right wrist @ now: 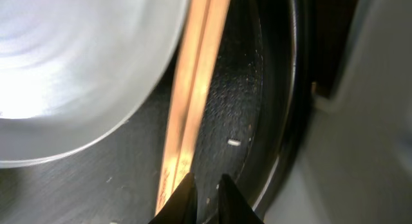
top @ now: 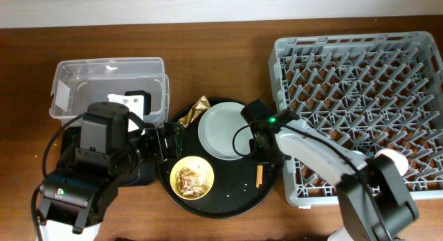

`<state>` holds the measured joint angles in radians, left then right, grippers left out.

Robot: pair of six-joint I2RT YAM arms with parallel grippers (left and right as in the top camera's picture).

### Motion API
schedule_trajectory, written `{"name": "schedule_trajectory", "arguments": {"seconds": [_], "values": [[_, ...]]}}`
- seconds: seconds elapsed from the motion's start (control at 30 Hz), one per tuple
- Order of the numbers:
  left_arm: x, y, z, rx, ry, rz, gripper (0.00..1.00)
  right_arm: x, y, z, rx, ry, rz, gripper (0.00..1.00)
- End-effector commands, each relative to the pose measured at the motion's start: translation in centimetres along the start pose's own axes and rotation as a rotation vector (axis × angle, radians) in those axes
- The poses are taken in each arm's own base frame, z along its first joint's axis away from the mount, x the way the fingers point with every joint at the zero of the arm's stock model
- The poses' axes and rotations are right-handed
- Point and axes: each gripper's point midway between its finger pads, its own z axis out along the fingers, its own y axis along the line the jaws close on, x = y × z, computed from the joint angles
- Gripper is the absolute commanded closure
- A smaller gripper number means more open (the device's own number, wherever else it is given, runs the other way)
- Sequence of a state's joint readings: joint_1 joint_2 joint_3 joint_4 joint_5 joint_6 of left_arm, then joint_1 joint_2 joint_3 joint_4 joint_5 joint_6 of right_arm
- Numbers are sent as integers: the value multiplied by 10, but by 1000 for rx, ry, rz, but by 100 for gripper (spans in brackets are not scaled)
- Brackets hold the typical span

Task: Sort waste into correct bins and load items into the dishwasher rack
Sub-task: 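Reach the right gripper to the wooden chopsticks and grasp them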

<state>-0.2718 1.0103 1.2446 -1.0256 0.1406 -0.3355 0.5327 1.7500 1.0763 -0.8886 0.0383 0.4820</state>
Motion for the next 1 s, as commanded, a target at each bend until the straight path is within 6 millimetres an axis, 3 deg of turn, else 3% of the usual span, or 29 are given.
{"name": "schedule_trajectory", "arguments": {"seconds": [0.0,0.07,0.17,0.47,0.53,0.6,0.7,0.77,0.87,0.93,0.97], "values": [[1,2,2,-10,4,14,0,-3,-3,11,29,16,30,88],[1,2,2,-10,4,14,0,-2,2,9,2,22,-4,89],[1,2,2,-10,4,14,0,-13,8,-22,-41,-46,-2,88],[1,2,1,-10,4,14,0,2,4,17,-30,1,1,87],[1,2,2,-10,4,14,0,7,11,20,-75,21,1,82],[1,2,1,-10,4,14,0,10,10,25,-78,22,1,71],[1,2,1,-10,5,14,0,7,11,22,-81,16,1,89],[2,3,1,-11,9,13,0,-12,19,-22,-113,-46,-2,96],[3,3,1,-12,11,13,0,-27,22,-101,-175,-188,-35,96],[2,3,1,-12,11,13,0,-32,2,-154,-135,-348,-26,96],[2,3,1,-12,11,13,0,-37,-23,-180,-83,-459,-33,96]]}}
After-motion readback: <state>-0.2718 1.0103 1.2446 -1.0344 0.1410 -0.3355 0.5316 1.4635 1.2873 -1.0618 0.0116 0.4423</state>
